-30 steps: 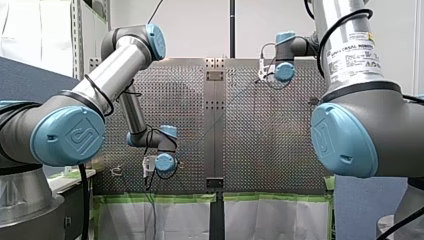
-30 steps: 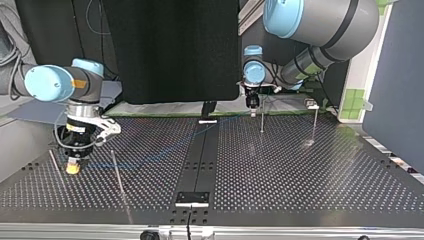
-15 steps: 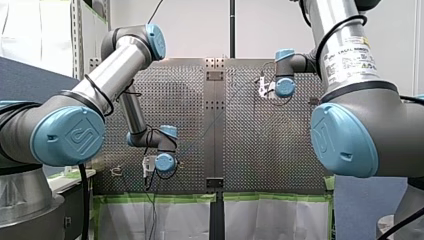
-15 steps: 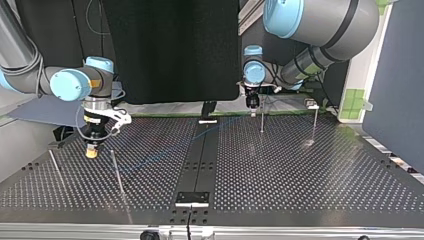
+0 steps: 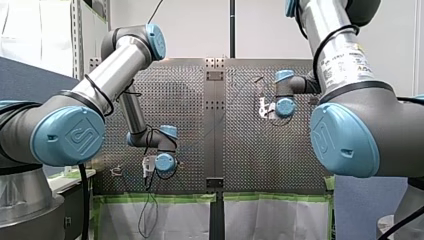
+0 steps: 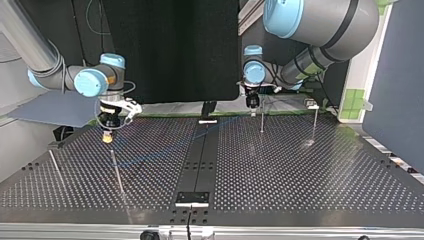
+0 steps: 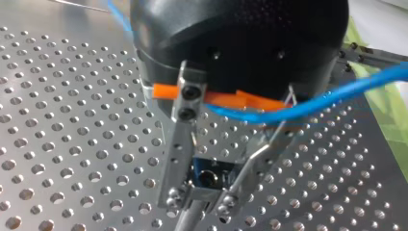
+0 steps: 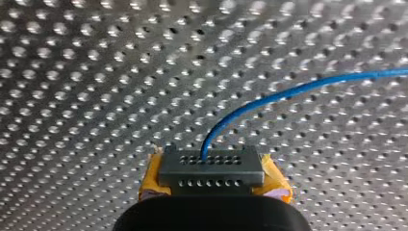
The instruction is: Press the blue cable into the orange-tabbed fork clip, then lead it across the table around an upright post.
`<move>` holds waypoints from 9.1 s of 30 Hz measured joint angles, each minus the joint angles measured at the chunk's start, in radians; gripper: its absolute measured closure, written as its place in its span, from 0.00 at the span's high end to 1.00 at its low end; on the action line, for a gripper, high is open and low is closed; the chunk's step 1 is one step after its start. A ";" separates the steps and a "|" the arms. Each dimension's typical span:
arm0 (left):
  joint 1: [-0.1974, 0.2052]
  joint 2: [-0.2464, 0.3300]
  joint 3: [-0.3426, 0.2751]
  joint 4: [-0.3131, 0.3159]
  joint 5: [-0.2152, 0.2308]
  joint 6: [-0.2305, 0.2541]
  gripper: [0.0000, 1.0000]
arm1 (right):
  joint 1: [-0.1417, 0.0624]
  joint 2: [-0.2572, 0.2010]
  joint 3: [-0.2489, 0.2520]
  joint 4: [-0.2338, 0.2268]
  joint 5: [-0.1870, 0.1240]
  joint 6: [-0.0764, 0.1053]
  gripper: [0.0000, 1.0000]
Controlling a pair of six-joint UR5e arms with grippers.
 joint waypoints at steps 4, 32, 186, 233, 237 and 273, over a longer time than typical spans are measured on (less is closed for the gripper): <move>0.000 0.000 0.000 0.000 0.000 0.000 1.00 | 0.000 0.020 0.010 -0.021 0.000 0.000 0.00; 0.001 0.001 0.000 -0.006 0.033 -0.121 1.00 | -0.003 0.105 0.030 -0.070 -0.004 -0.008 0.00; -0.020 0.003 0.091 -0.222 -0.165 -0.059 1.00 | -0.194 0.650 0.051 -0.389 0.050 0.036 0.00; -0.018 0.016 0.093 -0.216 0.051 -0.295 1.00 | -0.200 0.704 -0.027 -0.376 -0.038 0.025 0.00; -0.020 0.039 0.093 -0.217 0.058 -0.304 1.00 | -0.199 0.704 -0.027 -0.376 -0.040 0.026 0.00; -0.080 0.230 0.093 -0.281 0.125 -0.311 1.00 | -0.194 0.705 -0.027 -0.375 -0.041 0.029 0.00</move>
